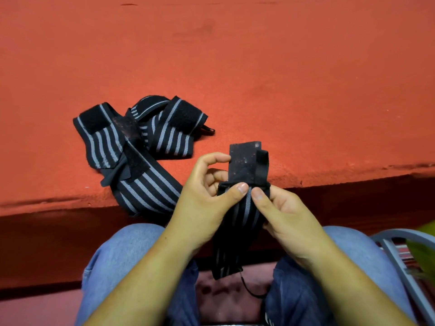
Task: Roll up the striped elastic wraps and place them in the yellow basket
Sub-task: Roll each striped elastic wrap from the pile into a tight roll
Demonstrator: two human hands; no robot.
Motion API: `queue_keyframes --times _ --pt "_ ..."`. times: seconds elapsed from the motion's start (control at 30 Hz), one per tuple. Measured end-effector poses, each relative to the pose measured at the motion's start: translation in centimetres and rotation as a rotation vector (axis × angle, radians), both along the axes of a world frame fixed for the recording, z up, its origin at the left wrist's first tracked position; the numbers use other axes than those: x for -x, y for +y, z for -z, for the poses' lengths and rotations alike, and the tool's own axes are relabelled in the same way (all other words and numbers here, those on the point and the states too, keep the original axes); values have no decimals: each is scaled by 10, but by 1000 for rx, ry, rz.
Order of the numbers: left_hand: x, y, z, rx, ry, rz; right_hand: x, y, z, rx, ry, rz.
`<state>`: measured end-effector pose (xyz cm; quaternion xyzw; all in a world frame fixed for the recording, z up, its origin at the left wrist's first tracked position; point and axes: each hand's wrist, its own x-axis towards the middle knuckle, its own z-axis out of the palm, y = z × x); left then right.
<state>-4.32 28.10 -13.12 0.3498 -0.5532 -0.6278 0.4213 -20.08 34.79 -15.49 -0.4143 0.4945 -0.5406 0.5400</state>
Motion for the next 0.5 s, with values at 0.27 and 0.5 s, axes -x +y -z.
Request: queue_keyframes --times 0.27,0.5 --pt "-2 -1 0 -73 11 101 0 -2 -2 78 21 89" --pt "-2 5 -3 77 -130 133 3 2 -7 59 16 125"
